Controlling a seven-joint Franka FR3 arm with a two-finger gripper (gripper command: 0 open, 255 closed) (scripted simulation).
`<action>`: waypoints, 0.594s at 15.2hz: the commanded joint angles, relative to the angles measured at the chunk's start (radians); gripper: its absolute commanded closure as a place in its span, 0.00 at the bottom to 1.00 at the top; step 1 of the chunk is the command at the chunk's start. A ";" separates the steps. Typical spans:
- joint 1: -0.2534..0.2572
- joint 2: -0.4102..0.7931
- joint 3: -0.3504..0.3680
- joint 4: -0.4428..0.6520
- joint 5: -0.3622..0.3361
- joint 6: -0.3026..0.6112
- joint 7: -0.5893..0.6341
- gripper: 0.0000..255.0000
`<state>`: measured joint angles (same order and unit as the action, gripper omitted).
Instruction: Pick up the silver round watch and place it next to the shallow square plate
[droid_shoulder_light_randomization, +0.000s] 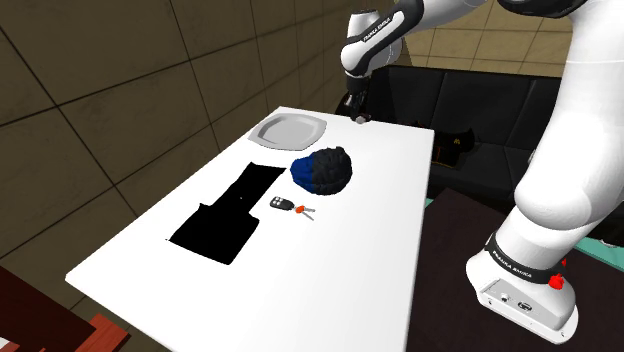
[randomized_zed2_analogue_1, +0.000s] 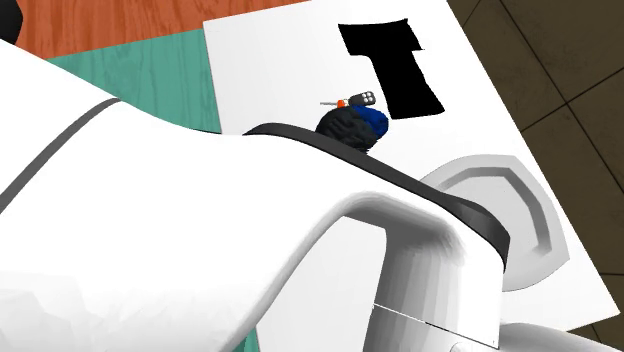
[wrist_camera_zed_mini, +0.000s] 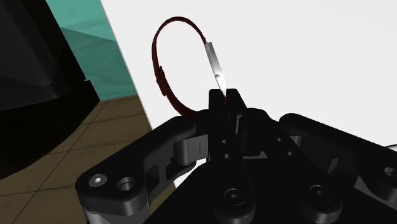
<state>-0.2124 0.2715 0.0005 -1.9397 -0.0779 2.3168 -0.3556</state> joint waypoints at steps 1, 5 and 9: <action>0.000 0.000 0.000 0.000 0.000 0.000 0.000 1.00; 0.000 0.000 0.000 0.000 0.000 0.000 0.000 0.00; 0.002 -0.039 0.002 0.016 0.003 -0.055 -0.002 0.00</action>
<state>-0.2115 0.2463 0.0016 -1.9343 -0.0764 2.2864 -0.3566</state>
